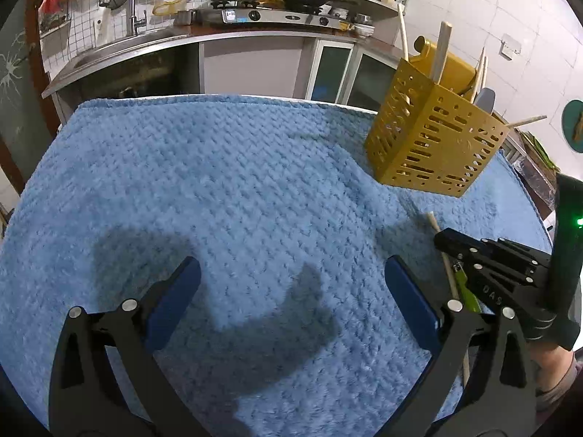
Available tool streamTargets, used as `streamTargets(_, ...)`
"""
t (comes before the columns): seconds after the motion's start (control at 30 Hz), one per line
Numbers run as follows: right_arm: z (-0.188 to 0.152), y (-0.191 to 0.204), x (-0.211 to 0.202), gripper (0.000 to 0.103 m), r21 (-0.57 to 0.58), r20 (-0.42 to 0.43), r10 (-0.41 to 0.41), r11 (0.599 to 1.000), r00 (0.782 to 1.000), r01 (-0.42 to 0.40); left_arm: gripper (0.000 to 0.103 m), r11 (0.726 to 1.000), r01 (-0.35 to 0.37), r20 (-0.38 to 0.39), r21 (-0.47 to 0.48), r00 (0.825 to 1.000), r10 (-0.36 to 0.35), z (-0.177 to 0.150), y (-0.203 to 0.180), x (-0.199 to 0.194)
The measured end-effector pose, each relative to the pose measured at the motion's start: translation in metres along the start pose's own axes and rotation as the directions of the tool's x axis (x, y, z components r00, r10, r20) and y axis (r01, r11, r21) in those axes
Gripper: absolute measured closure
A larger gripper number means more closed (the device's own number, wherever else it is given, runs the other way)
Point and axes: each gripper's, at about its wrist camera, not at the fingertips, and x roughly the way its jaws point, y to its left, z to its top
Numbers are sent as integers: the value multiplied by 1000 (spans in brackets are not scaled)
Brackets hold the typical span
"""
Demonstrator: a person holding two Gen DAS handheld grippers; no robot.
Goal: Organize utensils
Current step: 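Lift the green-handled fork with the right tool and hold it above the towel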
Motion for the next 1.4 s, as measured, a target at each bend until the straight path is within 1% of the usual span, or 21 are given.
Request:
streamTargets(0.03,0,-4,-3,95,15,4,11,1000,1000,-11,5,1000,4,-2,-1,1000,-4,0,-1,0)
streamTargets(0.13,1,-15,-9,95,34,4,-1,999,1000,1,5,1000,12,-11,5,1000,-12,-2,-7,3)
streamTargets(0.2,1,-23,-13,95,43,3,-25,999,1000,25,5,1000,13,-12,18,1000,-13,-3,-12,3)
streamTargets(0.27,0,-30,-17,95,28,1,-71,997,997,71,5,999,21,-13,26,1000,-21,-3,-17,3)
streamTargets(0.37,-4,-50,-23,95,58,-12,-87,994,996,88,5,999,22,-11,47,1000,-22,-5,-28,3)
streamTargets(0.47,-8,-70,-26,95,98,-38,-78,992,996,81,5,998,24,-16,62,1000,-23,-6,-36,5)
streamTargets(0.6,-13,-89,-26,94,145,-57,-58,987,997,66,5,998,36,-22,53,999,-35,-8,-41,6)
streamTargets(0.63,-13,-93,-26,94,163,-64,-42,985,997,52,5,998,38,-24,52,999,-37,-9,-41,7)
streamTargets(0.73,-12,-94,-25,92,180,-71,-19,983,997,31,5,998,33,-25,60,999,-32,-10,-43,7)
streamTargets(0.8,-12,-96,-26,93,176,-71,-30,983,997,42,5,997,31,-26,65,999,-29,-11,-43,6)
streamTargets(0.9,-10,-97,-22,93,169,-105,-55,983,993,72,5,998,32,-26,58,999,-31,-11,-40,6)
streamTargets(0.97,-11,-97,-19,93,167,-119,-51,984,992,70,5,998,35,-26,50,999,-34,-11,-38,6)
streamTargets(1.1,-11,-97,-21,92,174,-115,-51,982,992,71,5,999,39,-27,35,999,-38,-11,-33,6)
streamTargets(1.23,-9,-90,-22,92,152,-110,-52,986,993,69,5,999,43,-27,23,999,-43,-12,-32,7)
streamTargets(1.33,-10,-87,-18,92,129,-125,-79,987,989,95,5,999,38,-33,29,999,-37,-14,-35,9)
streamTargets(1.4,-10,-89,-15,94,142,-136,-52,987,989,71,5,999,35,-35,31,999,-34,-15,-38,11)
